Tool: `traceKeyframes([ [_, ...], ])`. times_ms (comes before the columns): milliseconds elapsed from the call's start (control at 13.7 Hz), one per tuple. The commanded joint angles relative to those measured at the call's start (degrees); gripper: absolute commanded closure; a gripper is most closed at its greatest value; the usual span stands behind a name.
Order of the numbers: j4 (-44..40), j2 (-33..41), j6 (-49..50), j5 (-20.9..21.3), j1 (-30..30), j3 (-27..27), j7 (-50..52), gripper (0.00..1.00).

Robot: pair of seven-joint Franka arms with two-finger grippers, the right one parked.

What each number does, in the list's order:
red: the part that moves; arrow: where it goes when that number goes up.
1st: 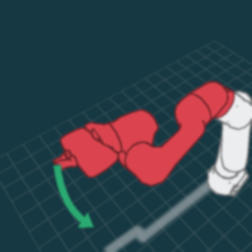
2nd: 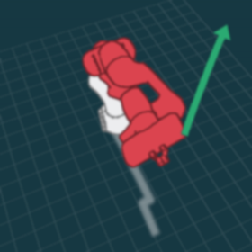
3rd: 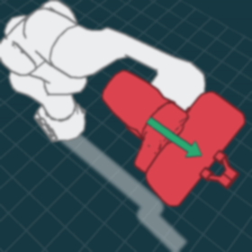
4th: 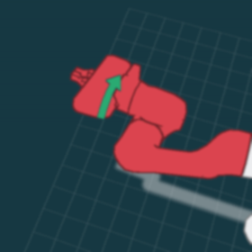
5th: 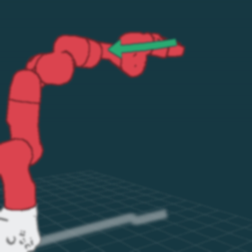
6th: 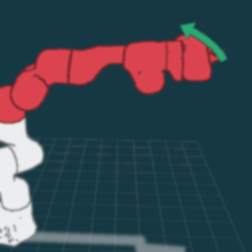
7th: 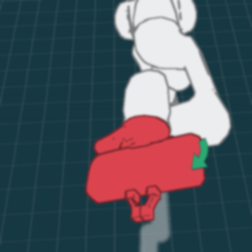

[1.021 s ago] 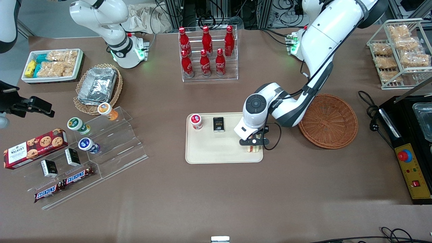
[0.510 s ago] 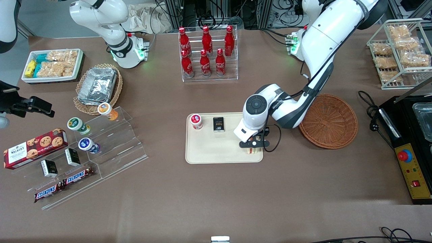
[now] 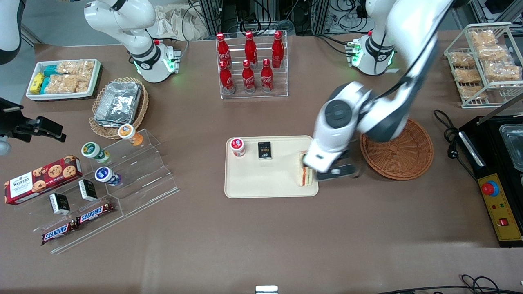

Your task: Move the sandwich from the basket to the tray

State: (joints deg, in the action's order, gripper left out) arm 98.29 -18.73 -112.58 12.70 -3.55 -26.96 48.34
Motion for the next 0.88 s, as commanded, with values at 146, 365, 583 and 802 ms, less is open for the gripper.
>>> traceKeyframes([
  [146,2.3,20.9,15.4,-11.0,-4.3,17.6,-15.3,0.0],
  [365,2.3,29.9,22.8,-12.0,-5.9,27.5,-34.3,0.0],
  [583,-3.4,30.2,27.4,-12.4,-5.0,30.6,-44.3,0.0],
  [802,-5.6,27.9,28.1,-12.2,-3.7,30.1,-49.3,0.0],
])
